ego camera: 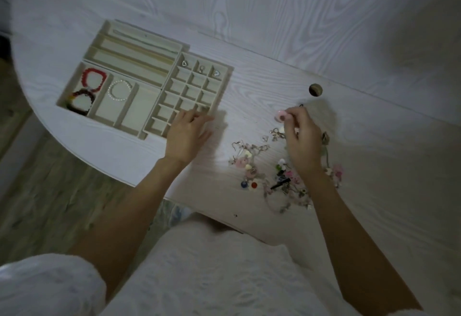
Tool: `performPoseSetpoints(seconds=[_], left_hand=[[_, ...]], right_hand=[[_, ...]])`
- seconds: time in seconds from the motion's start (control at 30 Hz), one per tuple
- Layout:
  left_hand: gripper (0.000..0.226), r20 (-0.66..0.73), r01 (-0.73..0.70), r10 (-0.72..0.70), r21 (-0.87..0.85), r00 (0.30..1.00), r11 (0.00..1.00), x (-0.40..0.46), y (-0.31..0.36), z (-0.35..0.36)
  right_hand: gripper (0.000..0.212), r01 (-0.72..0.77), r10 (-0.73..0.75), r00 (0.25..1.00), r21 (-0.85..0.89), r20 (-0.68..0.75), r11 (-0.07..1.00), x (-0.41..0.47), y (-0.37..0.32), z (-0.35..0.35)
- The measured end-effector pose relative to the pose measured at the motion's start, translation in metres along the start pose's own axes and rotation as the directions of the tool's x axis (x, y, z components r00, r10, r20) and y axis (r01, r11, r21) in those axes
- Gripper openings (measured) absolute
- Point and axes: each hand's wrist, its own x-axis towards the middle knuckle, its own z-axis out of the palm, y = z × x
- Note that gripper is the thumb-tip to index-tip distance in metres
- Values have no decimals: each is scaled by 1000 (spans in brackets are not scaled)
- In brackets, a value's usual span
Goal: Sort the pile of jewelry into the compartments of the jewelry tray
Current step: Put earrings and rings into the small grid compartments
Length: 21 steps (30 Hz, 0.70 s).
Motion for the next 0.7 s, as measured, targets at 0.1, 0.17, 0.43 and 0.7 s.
performPoseSetpoints(seconds=[0.1, 0.17, 0.43, 0.7], left_hand=[[23, 127, 206, -165, -482, 978, 851, -20, 23, -22], [22, 227, 330, -239, -624, 944, 708, -31, 29, -29], [11, 420, 560, -387, -721, 821, 407, -47, -16, -41], [8, 337, 431, -288, -512, 896, 743, -29, -57, -36]], right_hand=[[14, -139, 92, 973, 219, 211, 966, -12, -26, 35], [10, -231, 145, 924, 213, 354, 950, -21, -32, 60], [15, -331, 195, 836, 188, 512, 925, -27, -59, 119], [13, -81, 52, 872, 40, 487, 996, -15, -57, 144]])
